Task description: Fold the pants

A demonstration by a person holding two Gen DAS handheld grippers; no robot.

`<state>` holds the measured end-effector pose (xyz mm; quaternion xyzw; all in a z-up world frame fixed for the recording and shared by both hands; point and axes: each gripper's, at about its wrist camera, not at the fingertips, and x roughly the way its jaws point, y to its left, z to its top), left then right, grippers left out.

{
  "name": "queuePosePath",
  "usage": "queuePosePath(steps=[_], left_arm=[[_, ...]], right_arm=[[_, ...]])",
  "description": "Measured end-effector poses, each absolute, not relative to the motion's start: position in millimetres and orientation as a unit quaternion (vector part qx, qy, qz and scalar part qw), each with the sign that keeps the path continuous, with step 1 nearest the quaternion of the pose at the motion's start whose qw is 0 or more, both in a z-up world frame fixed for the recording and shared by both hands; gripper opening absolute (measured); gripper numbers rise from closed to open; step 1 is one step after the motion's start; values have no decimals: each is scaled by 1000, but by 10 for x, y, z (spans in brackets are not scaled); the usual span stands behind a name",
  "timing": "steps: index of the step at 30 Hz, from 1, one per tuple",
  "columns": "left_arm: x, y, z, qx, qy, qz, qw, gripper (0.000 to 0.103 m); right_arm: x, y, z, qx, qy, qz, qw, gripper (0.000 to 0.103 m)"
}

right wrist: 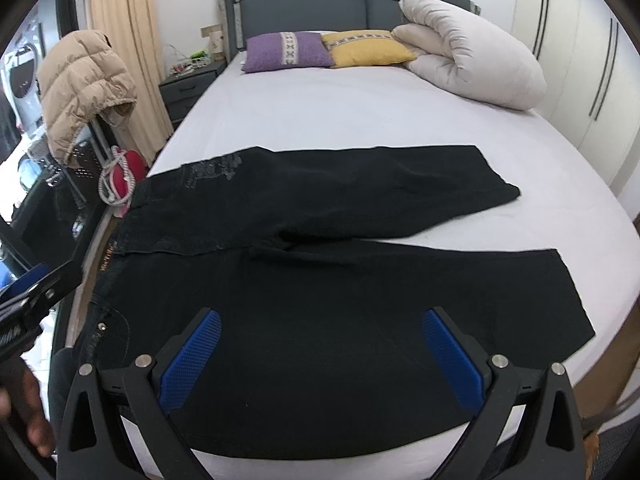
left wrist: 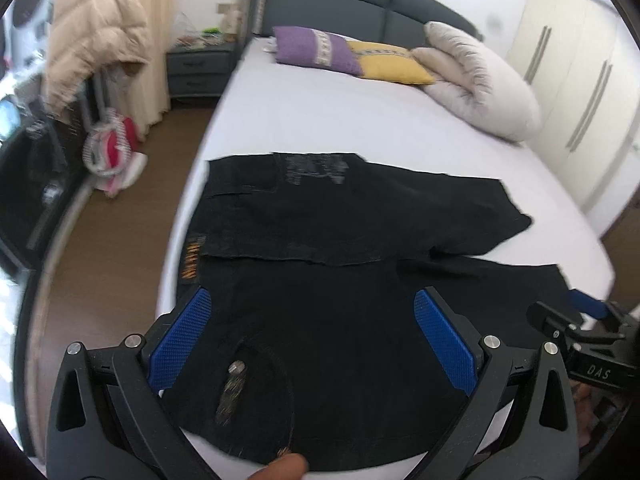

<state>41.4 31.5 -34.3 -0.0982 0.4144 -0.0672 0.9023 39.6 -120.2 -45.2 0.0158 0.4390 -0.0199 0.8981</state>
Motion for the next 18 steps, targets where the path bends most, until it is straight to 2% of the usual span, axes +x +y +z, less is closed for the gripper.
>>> queuePosePath(steps=[5,11,15,18], left_arm=[[863,322,-517,-95,431,-108,891,103],[1733,592,-760,-122,501,-85,853,103],[2493,656,-685,-68,468,-117,874,103],[3188,679,-812,-23,476,-157,865,103]], right_arm=[[547,-1316,-403,33,423,38,905,103],[845,-1517,-383,23,413,111,903,102],[1103,-1610,-453,-21,423,167,891,88],[1302,-1667,-554,-44,441,200,874,78]])
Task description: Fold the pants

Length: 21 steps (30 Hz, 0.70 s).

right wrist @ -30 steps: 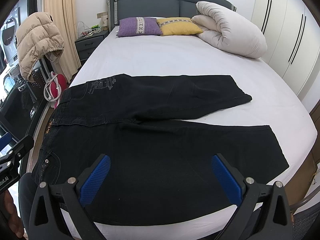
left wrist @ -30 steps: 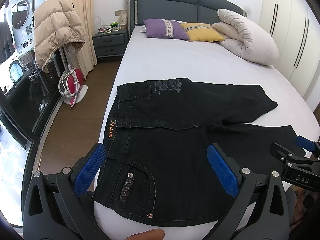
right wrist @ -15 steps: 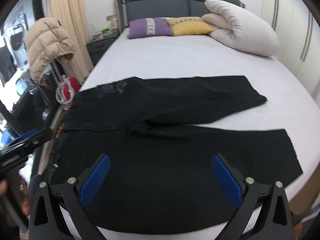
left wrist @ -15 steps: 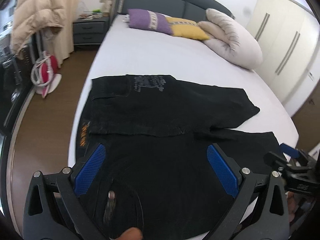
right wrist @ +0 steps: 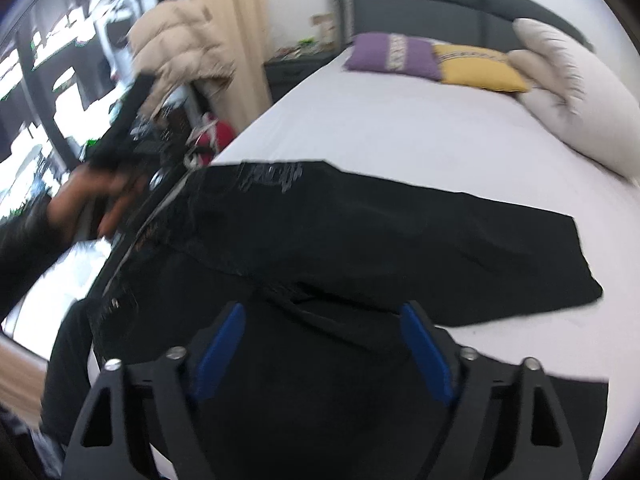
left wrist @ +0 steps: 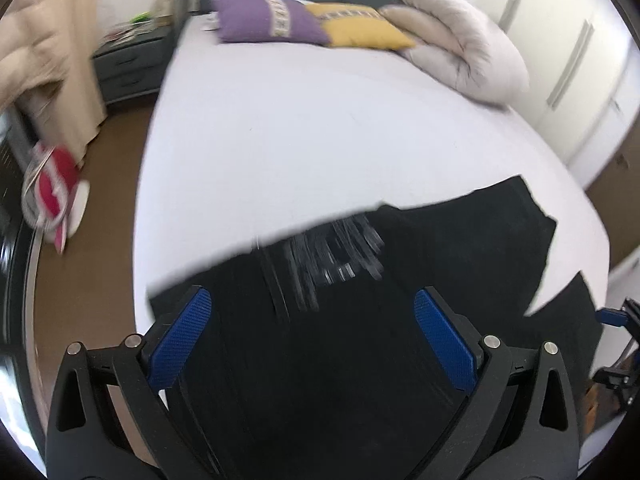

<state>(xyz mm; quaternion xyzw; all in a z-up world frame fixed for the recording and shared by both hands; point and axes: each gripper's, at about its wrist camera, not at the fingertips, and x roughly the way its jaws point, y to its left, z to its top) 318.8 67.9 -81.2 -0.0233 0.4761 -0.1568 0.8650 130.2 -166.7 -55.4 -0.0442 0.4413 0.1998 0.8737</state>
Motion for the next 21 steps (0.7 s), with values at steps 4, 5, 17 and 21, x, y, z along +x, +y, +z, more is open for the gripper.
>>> queuePosePath(steps=[4,5,17,21], left_arm=[[3877,654,-1088,2,510,-202,836,101],[3979,609,-1183,18,519,-205,830,101],[4620,752,-1795,69,592,-268,757,76],[4714,897,-1848,71,601,-272,748,57]], right_arm=[[1474,-1739,-674,-52,445,238,861,78],[1519,-1763,-713,-51,445,245,859,78],[1996,-1744,-907,-53,456,291,839,70],[2136,-1634,-908,-53,454,310,833,68]])
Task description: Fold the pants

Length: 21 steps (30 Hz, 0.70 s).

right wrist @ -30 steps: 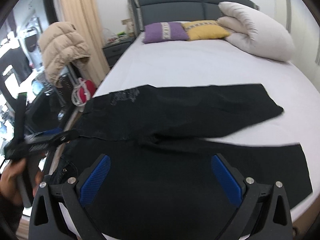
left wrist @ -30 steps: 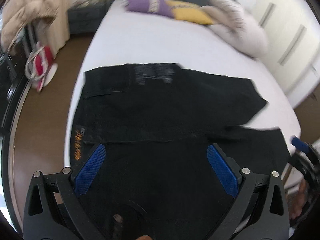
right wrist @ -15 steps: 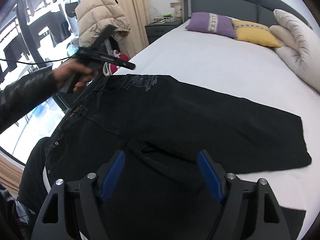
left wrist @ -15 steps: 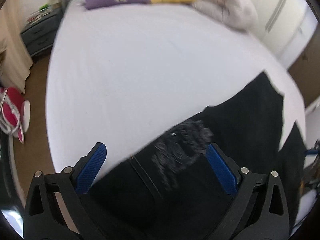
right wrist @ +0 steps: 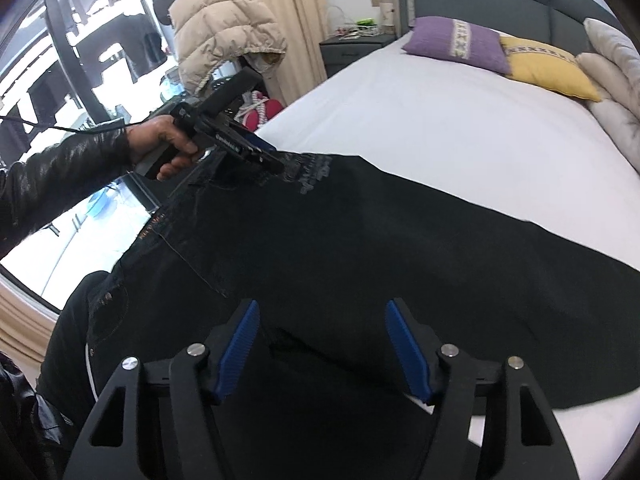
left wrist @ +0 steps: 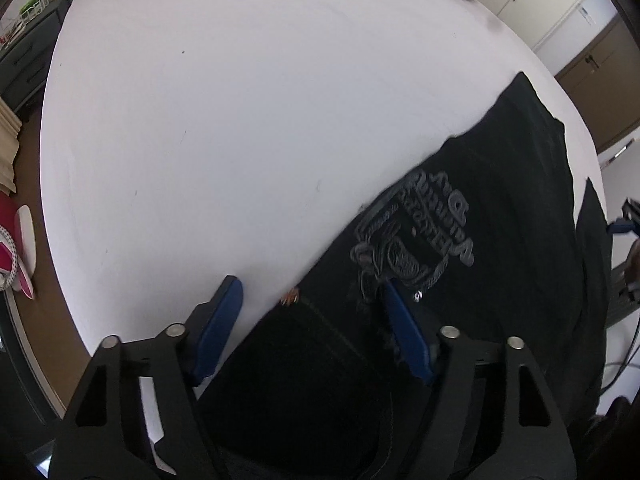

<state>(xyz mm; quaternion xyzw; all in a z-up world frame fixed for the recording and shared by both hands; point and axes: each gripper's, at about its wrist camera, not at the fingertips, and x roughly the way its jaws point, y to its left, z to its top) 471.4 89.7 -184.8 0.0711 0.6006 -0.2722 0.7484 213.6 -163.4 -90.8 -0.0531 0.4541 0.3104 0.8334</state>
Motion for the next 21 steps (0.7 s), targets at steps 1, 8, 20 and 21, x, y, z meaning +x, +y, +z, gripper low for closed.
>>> queuePosePath(steps=[1,8,20,21], left_arm=[[4728,911,-1860,80,600,-267,750,50],[4786,1192,-1769,59,594,-258,760,12],[4224,1550,-1120,80,463,-226,853,10],[4216,1565,-1091,85,455,-224,858,10]], right_arm=[[2168,-1613,-908,-54,455,312,832,67],[2462,-1457,-875,-68,446,317,834,62],[3455,-846,-825,-177,425,331,824,62],[3543,-790,-877,-191,430,333,817,61]])
